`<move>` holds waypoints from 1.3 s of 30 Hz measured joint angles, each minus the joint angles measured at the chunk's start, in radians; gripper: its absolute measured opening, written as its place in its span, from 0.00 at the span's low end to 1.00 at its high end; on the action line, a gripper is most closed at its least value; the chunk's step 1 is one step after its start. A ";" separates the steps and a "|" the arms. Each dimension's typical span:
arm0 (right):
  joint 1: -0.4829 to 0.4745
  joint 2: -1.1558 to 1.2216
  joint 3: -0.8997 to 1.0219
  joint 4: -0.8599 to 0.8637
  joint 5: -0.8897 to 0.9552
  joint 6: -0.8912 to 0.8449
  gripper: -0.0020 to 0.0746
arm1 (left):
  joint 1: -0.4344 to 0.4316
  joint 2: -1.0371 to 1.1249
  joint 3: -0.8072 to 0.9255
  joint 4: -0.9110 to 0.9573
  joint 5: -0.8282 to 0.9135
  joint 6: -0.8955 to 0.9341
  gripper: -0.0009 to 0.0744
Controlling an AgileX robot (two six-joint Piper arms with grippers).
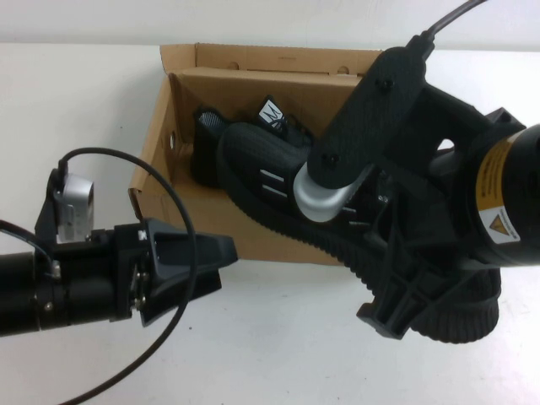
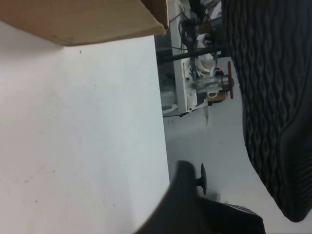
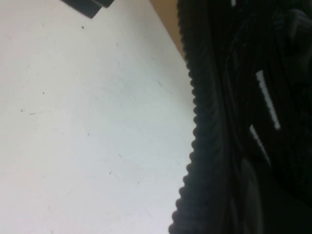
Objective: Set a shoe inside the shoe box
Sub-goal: Hand over the shoe
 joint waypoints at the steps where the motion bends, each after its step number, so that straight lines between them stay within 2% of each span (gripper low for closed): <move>1: 0.000 0.000 0.000 0.000 -0.002 0.000 0.02 | 0.000 0.000 0.000 0.000 0.013 -0.009 0.71; 3: 0.000 0.000 0.000 0.006 -0.009 0.000 0.02 | 0.000 0.000 0.000 0.000 0.037 -0.021 0.83; 6: 0.000 0.000 0.000 0.020 -0.014 0.000 0.02 | 0.000 0.000 0.000 0.000 0.058 -0.026 0.90; 13: 0.000 0.000 0.000 0.048 -0.012 0.000 0.02 | 0.000 0.000 -0.005 0.000 0.063 -0.027 0.90; 24: 0.000 0.000 0.000 0.048 0.015 0.000 0.02 | 0.000 0.000 -0.107 0.000 0.069 -0.027 0.90; 39: 0.000 0.000 0.000 0.050 0.015 0.000 0.02 | 0.000 0.001 -0.156 0.000 -0.089 -0.074 0.90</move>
